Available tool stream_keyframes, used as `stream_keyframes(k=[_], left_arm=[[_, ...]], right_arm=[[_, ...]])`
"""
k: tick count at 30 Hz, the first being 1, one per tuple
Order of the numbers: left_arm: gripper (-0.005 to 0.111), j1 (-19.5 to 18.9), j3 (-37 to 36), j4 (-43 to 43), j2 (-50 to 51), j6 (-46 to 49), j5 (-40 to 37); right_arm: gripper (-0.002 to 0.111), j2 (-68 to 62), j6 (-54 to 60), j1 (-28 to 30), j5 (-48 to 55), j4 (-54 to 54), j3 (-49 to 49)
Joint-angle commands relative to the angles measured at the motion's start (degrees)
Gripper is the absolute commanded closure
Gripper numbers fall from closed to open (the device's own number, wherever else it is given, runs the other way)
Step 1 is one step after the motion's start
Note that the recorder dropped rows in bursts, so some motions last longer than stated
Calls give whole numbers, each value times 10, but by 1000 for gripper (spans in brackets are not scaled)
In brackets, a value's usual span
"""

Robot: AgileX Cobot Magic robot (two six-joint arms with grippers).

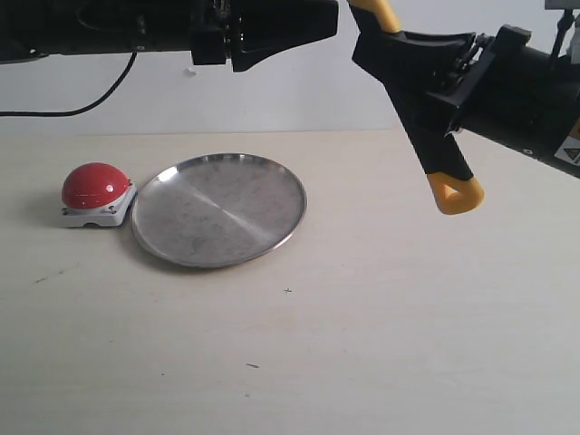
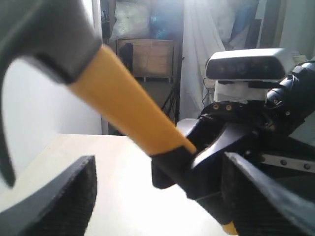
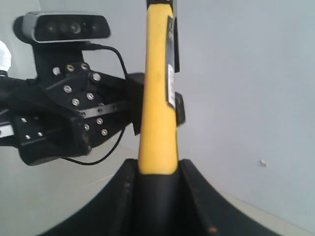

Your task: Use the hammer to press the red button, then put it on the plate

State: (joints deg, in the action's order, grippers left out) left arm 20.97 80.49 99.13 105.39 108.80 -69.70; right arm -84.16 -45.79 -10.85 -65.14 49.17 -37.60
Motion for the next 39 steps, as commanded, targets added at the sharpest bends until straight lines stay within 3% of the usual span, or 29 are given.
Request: stream_keyframes(k=[1,9,19,39], left_arm=[[38,2,10,8,12,-32,-3],[38,3,27,8,19,-90,-3],[38,2,28,8,17,-96,-3],[38,4,38,8,17,-30,-3]], right_arm=[[108,42,12,2,-48,6,-5],[108,48,12,2,-48,6,-5],[108,48,11,2,-48,-22,-5],[108,38,-18,2,-8,-48,-5]])
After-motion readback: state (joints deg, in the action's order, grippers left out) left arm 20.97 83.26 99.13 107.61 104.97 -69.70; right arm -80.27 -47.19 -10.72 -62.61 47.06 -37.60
